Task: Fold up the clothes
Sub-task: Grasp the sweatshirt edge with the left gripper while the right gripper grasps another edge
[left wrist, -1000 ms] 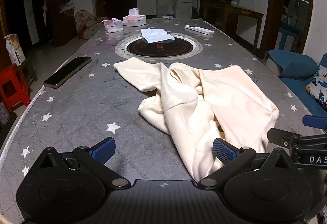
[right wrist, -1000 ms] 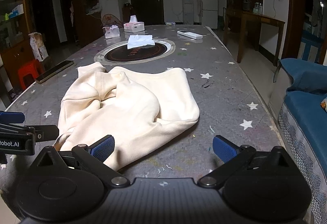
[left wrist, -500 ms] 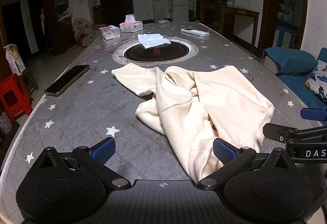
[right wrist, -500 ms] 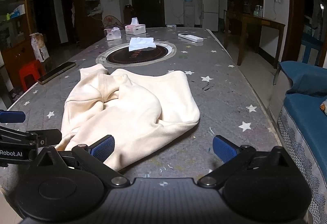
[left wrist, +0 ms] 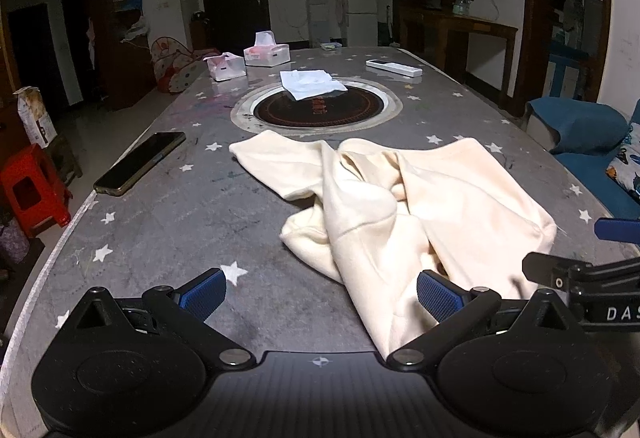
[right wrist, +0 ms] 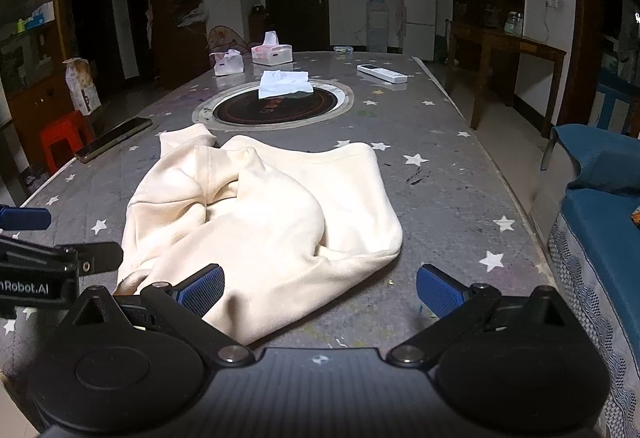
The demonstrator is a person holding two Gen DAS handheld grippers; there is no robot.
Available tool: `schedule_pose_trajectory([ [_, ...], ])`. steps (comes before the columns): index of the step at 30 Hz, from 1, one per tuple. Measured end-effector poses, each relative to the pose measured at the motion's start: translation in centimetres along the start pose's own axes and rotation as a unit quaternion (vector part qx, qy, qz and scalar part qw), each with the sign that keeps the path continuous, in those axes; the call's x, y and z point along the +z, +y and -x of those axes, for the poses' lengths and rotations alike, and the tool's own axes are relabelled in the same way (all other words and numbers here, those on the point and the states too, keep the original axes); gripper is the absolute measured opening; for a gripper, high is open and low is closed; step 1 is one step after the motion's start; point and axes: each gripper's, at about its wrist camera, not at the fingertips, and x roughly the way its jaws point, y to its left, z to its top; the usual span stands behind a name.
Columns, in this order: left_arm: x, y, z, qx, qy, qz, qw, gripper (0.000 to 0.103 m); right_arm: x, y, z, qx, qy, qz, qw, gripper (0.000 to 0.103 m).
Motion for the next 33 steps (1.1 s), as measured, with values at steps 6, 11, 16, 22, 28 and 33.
schedule_pose_trajectory([
  [6, 0.8, 0.7, -0.8, -0.001, -0.003, 0.006, 1.0, 0.103, 0.6, -0.2, -0.8, 0.007, 0.0, -0.005, 1.0, 0.103],
  [11, 1.7, 1.1, -1.7, -0.001, -0.01, 0.008, 0.9999, 0.102, 1.8, -0.2, -1.3, 0.021, -0.005, -0.001, 1.0, 0.096],
  [16, 2.9, 1.4, -2.9, -0.011, -0.014, 0.008, 0.9998, 0.093, 3.2, 0.1, -2.3, 0.036, -0.005, 0.011, 0.999, 0.09],
  [22, 4.9, 2.1, -4.9, -0.024, -0.012, 0.021, 0.9994, 0.086, 4.8, 0.5, -4.2, 0.05, 0.0, 0.025, 0.998, 0.082],
  [28, 6.6, 2.4, -7.8, -0.051, 0.003, 0.028, 0.9983, 0.072, 6.5, 0.8, -7.1, 0.059, 0.008, 0.042, 0.997, 0.077],
  [33, 6.7, 2.6, -9.7, -0.083, 0.027, 0.029, 0.9957, 0.032, 7.7, 1.4, -9.9, 0.08, 0.019, 0.051, 0.995, 0.067],
])
